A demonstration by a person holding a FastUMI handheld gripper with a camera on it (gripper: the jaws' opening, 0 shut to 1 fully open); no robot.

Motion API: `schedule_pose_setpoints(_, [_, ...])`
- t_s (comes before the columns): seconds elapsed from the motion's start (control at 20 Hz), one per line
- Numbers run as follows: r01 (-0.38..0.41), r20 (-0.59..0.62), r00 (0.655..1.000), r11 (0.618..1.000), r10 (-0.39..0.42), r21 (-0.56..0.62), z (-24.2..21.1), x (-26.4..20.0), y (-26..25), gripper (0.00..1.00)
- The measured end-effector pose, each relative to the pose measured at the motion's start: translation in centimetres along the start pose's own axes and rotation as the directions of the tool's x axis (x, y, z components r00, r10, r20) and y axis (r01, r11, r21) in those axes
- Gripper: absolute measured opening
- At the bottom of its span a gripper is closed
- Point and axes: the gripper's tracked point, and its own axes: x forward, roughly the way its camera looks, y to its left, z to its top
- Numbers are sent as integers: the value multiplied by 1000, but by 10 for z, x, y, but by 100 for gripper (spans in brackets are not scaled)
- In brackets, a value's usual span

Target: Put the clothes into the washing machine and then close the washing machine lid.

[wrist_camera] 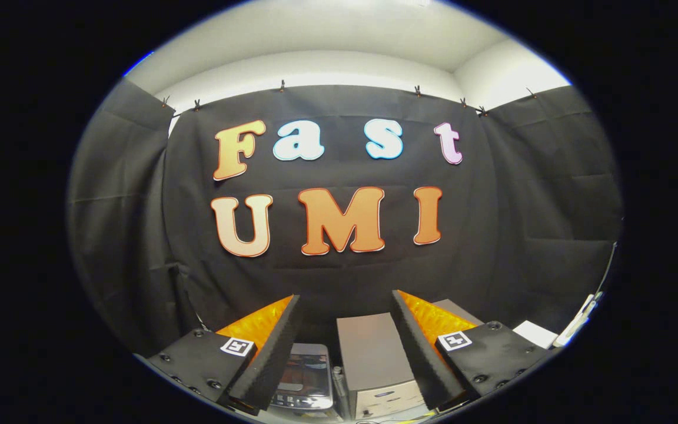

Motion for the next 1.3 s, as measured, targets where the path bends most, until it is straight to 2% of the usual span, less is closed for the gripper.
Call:
schedule_pose_setpoints(0.3, [-24, 51, 998, 999, 25, -23, 13, -13, -4, 98])
schedule_pose_setpoints(0.7, [-57, 52, 997, 998, 59, -38, 9, -7, -1, 98])
schedule_pose_setpoints(1.3, [-47, 73, 996, 998, 49, -36, 11, -13, -6, 98])
